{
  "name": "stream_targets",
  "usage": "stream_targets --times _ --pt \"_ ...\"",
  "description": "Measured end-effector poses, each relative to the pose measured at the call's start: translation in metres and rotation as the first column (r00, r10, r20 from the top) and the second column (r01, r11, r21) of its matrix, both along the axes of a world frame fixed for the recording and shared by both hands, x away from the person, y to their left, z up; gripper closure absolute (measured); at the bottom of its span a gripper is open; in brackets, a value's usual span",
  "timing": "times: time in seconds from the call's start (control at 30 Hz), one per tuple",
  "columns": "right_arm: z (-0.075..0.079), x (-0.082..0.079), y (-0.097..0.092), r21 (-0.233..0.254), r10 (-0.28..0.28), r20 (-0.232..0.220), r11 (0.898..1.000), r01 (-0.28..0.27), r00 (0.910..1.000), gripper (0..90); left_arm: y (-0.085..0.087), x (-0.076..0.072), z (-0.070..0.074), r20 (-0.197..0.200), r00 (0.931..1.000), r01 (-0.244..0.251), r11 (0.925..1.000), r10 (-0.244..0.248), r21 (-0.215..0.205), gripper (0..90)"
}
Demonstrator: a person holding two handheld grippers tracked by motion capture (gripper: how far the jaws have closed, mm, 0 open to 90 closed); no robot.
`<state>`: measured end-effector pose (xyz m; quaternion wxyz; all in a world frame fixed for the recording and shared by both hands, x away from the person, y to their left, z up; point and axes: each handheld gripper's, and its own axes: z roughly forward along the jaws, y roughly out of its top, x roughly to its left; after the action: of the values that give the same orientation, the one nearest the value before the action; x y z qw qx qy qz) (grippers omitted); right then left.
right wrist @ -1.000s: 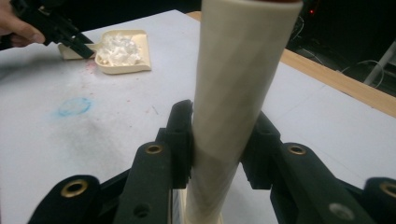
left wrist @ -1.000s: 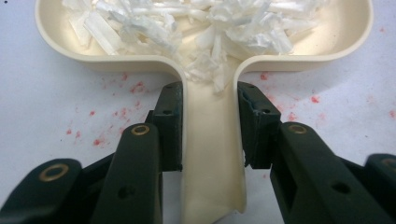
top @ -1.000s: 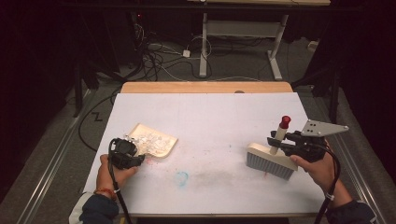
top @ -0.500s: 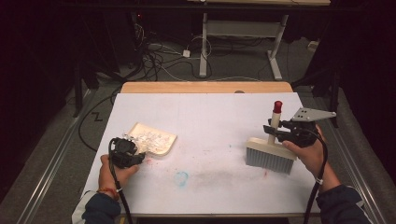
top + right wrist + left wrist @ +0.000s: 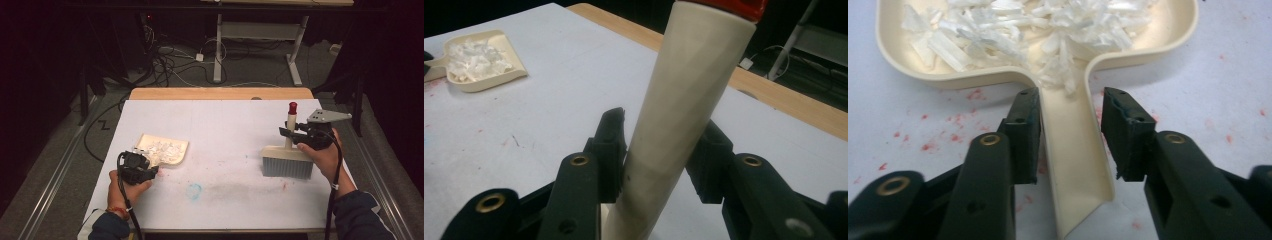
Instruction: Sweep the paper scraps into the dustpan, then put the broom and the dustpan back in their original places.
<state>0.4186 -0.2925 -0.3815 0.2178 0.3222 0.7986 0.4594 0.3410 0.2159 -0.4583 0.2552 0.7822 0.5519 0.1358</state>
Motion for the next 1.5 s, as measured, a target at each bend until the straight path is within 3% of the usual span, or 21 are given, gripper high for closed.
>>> stream_targets --times 0.23,0.33,0.43,0.53,0.63,0.7,0.77,0.87,1.0,1.03,1.13,1.27,1.4,1.5 --pt "-0.001 0.010 -0.002 0.018 -0.049 -0.010 0.999 0.049 0.9987 63.4 0.001 -0.006 0.002 0.004 0.9994 0.036 0.9991 -0.036 -0.023 57.7" --pt "-0.002 0.015 -0.001 0.011 -0.068 -0.011 0.998 0.068 0.9976 62.9 -0.003 -0.012 0.004 0.007 0.9975 0.070 0.9976 -0.070 0.003 57.4" --pt "-0.002 0.020 0.000 0.001 -0.088 -0.016 0.996 0.088 0.9959 62.4 -0.002 -0.019 0.010 0.050 0.9947 0.090 0.9959 -0.090 -0.001 54.9" --pt "-0.003 0.024 0.001 -0.010 -0.118 -0.017 0.993 0.118 0.9929 61.9 -0.002 -0.027 0.016 0.153 0.9803 0.127 0.9919 -0.126 0.002 48.9" --pt "-0.004 0.028 0.000 -0.014 -0.139 -0.016 0.990 0.139 0.9902 61.5 -0.003 -0.035 0.018 0.251 0.9490 0.191 0.9813 -0.191 0.027 40.9" --pt "-0.005 0.030 0.000 -0.010 -0.158 -0.022 0.987 0.158 0.9872 61.5 -0.005 -0.042 0.017 0.297 0.9291 0.213 0.9753 -0.221 0.059 31.1" --pt "-0.006 0.032 -0.001 -0.007 -0.175 -0.025 0.985 0.174 0.9843 61.4 -0.007 -0.047 0.014 0.336 0.9103 0.228 0.9704 -0.242 0.080 27.9" --pt "-0.007 0.036 -0.001 -0.008 -0.204 -0.026 0.979 0.204 0.9786 61.3 -0.008 -0.052 0.011 0.373 0.8936 0.238 0.9680 -0.251 0.081 22.8" --pt "-0.008 0.041 0.002 -0.020 -0.213 -0.024 0.977 0.212 0.9768 61.2 -0.008 -0.056 0.005 0.381 0.8863 0.248 0.9647 -0.263 0.090 22.0" --pt "-0.008 0.042 0.003 -0.022 -0.215 -0.026 0.977 0.214 0.9763 61.2 -0.009 -0.056 0.003 0.372 0.8895 0.247 0.9643 -0.265 0.095 22.0" --pt "-0.008 0.046 0.006 -0.032 -0.226 -0.022 0.974 0.225 0.9739 61.1 -0.011 -0.056 0.000 0.357 0.8905 0.259 0.9593 -0.282 0.113 21.9" --pt "-0.005 0.049 0.009 -0.042 -0.270 0.011 0.962 0.270 0.9628 55.8 -0.016 -0.057 -0.002 0.359 0.8820 0.281 0.9521 -0.306 0.122 20.9" --pt "0.001 0.050 0.007 -0.029 -0.285 0.029 0.958 0.286 0.9581 55.8 -0.019 -0.058 -0.002 0.365 0.8736 0.294 0.9469 -0.321 0.129 20.7" --pt "0.004 0.047 0.006 -0.020 -0.290 0.040 0.957 0.290 0.9563 54.5 -0.019 -0.058 -0.002 0.373 0.8708 0.295 0.9473 -0.320 0.125 20.4"
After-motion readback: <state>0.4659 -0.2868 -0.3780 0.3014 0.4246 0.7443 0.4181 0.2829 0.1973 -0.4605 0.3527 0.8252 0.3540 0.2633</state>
